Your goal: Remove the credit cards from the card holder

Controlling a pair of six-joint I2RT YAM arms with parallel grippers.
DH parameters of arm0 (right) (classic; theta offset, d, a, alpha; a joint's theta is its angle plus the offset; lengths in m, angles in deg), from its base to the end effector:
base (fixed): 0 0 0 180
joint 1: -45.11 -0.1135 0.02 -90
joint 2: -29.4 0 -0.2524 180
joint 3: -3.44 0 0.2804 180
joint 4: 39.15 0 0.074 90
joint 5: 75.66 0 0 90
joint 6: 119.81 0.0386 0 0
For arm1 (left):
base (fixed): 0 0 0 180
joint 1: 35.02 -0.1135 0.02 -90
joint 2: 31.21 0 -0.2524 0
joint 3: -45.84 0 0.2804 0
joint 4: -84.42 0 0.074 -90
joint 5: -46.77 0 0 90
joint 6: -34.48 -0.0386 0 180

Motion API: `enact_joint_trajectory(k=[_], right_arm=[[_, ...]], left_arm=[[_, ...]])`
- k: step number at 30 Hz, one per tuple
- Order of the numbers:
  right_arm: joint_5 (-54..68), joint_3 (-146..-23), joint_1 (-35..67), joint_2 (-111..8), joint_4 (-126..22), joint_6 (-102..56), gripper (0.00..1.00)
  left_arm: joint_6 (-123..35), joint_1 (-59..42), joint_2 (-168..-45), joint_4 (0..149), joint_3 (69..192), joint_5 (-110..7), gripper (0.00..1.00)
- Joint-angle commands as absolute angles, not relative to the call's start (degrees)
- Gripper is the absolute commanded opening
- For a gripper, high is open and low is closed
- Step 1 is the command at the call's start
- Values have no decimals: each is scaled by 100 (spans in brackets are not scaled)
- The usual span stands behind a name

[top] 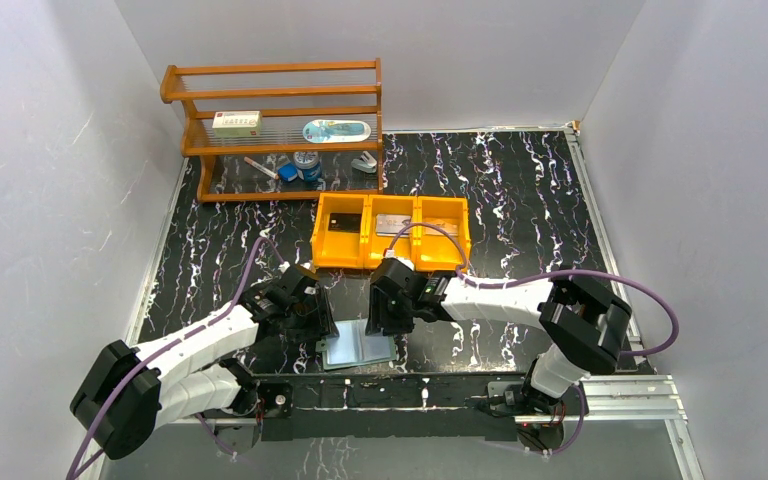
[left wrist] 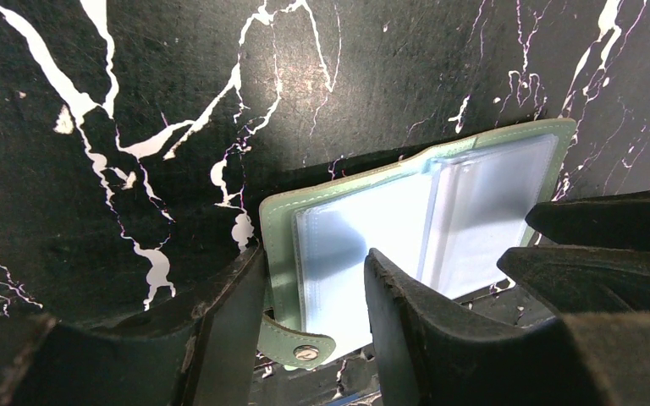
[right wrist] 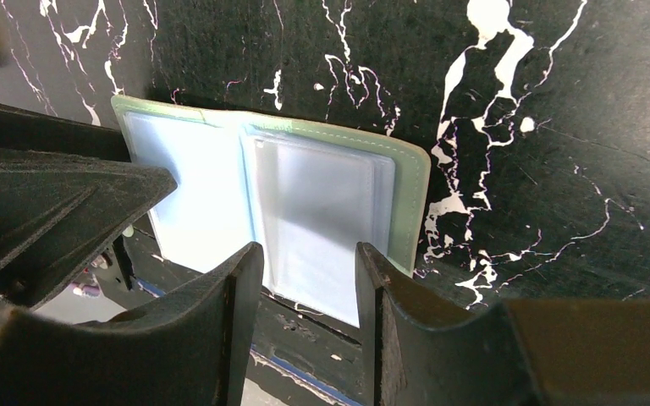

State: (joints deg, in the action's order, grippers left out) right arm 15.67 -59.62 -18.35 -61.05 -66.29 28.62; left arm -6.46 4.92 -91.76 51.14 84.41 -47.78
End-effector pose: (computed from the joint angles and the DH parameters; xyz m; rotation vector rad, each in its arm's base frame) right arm 0.1511 0.3004 0.1452 -0.1095 2.7225 0.7464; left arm 0.1667 -0.1436 0.1359 -0.1803 2.6798 -0.6649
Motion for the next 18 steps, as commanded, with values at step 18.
enact_joint_trajectory(k=[18], right_arm=[[1669,-6041,-1870,-6236,-6595,2828,52]], left_arm=[[-802,532,-9318,4965,8454,-4879,44]])
